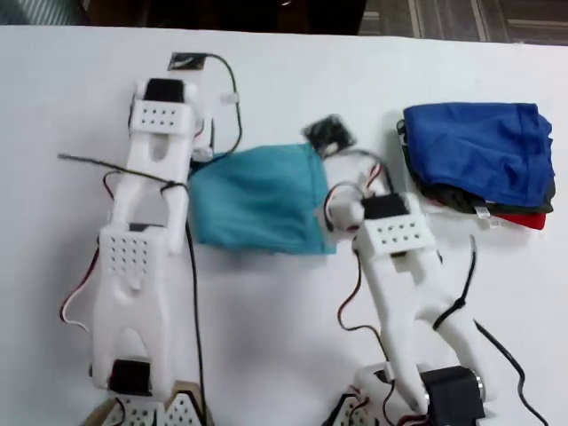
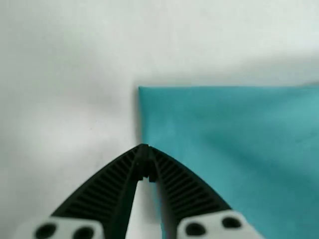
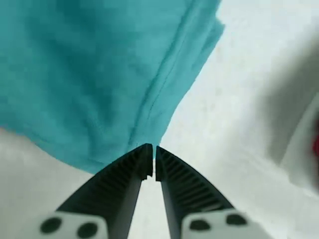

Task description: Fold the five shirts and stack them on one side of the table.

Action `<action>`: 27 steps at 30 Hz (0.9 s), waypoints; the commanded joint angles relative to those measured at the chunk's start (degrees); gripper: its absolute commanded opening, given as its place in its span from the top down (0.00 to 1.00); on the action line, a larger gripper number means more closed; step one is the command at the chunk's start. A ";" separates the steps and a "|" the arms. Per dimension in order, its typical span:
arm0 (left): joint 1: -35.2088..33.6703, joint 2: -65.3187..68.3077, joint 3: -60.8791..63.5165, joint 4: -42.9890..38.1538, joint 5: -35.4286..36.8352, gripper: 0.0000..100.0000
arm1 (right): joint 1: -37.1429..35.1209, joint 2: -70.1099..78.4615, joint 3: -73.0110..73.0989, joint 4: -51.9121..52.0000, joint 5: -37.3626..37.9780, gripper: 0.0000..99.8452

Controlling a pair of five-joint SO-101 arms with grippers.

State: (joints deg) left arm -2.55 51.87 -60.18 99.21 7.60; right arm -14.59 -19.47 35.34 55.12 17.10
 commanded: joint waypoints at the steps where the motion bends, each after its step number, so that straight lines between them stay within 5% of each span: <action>1: -0.44 -1.93 -4.53 3.43 -2.29 0.97 | 0.84 -0.66 -9.05 1.45 -2.90 0.98; 11: 1.67 -24.62 28.18 -0.70 -3.16 0.97 | 1.10 24.92 -34.02 10.07 -7.56 0.98; 20: 9.93 -47.65 78.29 -33.41 -3.08 0.97 | 1.19 46.46 -57.05 18.15 -10.81 0.98; 27: 6.33 -50.90 91.21 -42.99 -4.66 0.97 | 1.19 57.98 -69.63 21.49 -11.52 0.98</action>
State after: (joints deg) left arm 5.89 3.96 28.44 58.77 4.62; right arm -13.80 36.18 -28.66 75.78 6.11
